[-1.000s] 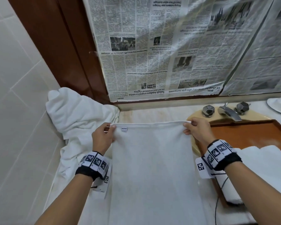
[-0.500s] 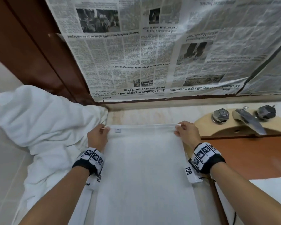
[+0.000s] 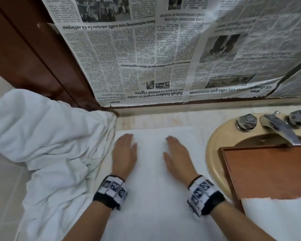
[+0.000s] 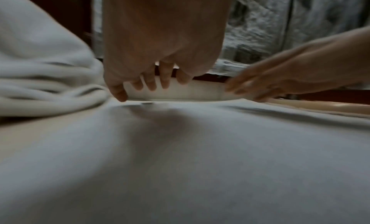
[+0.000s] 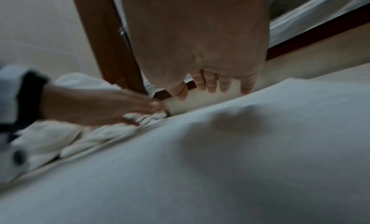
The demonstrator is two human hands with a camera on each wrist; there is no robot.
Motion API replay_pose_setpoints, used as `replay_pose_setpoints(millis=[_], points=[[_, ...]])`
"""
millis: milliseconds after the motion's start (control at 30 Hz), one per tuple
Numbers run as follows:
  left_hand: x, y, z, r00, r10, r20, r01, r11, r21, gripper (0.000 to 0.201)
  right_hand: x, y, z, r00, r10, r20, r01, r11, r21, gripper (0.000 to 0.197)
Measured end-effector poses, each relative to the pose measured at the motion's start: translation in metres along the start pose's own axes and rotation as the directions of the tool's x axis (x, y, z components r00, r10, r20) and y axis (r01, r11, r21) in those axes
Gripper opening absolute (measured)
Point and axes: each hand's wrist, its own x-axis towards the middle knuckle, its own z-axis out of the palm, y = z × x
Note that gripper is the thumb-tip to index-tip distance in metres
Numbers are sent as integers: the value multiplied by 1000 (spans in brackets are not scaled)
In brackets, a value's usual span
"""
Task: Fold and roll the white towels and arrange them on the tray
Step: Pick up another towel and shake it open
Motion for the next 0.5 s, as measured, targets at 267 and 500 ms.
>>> replay_pose_setpoints(millis=[267,500], points=[[8,18,25,927,-47,373,-85,941,327,70,30,0,24,950,109,292,11,924,-382,62],[10,-26,-2,934,-163,317,34,926,375,62,29,52,-28,917,369,152,-282,868,-408,60]])
